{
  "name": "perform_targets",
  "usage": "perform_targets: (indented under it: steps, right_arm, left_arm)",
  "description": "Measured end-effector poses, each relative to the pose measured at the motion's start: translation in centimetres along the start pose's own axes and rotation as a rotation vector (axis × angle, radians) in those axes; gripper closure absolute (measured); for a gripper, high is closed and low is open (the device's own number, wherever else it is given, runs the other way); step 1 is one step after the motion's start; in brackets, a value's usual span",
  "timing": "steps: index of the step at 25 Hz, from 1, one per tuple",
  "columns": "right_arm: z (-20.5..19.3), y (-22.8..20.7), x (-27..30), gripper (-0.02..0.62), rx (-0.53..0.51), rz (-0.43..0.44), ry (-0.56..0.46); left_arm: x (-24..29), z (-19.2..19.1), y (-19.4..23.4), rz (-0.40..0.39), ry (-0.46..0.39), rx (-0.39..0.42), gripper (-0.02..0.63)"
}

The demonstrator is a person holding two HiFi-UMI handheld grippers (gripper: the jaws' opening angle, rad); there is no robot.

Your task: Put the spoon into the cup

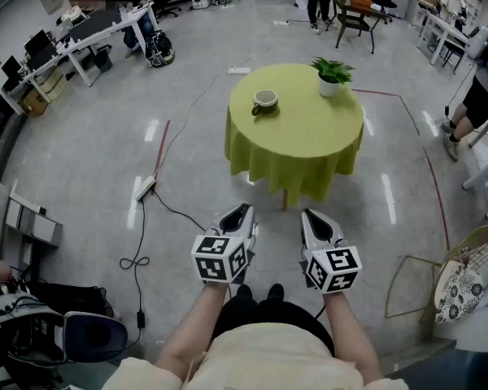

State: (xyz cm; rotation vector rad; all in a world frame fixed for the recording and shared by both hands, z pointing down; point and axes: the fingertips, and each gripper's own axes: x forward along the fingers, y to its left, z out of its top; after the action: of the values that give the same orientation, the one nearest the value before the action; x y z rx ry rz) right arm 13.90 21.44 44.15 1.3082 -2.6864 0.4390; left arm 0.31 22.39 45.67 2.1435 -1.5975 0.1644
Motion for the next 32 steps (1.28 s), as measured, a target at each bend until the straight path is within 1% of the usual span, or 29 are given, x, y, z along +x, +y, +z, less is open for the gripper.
perform_targets:
  steps: [3, 8, 15, 19, 23, 32]
  right_arm:
    - [-0.1, -0.3, -0.4, 0.595, 0.009, -0.002, -0.012]
    - [-0.3, -0.8, -0.2, 0.594, 0.011, 0.019, -0.003]
    - [0.0, -1.2, 0.5, 0.594, 0.012, 0.048, -0.010]
    - [0.0, -1.6, 1.5, 0.594, 0.020, 0.044, -0.007]
    - [0.0, -3.1, 2.9, 0.594, 0.020, 0.032, -0.006]
    - [1.8, -5.2, 9.4, 0.594, 0.035, 0.007, 0.017]
  left_arm:
    - [0.0, -0.3, -0.3, 0.005, -0.001, -0.004, 0.558]
    - [0.3, -0.1, -0.3, 0.021, -0.015, -0.019, 0.558]
    - [0.9, 0.4, -0.4, 0.040, -0.025, -0.008, 0.558]
    - [1.6, 1.0, 0.6, 0.048, -0.028, -0.013, 0.558]
    - [3.6, 1.5, 1.4, 0.050, -0.039, -0.017, 0.558]
    - [8.9, 5.0, 5.6, 0.043, -0.030, -0.033, 0.558]
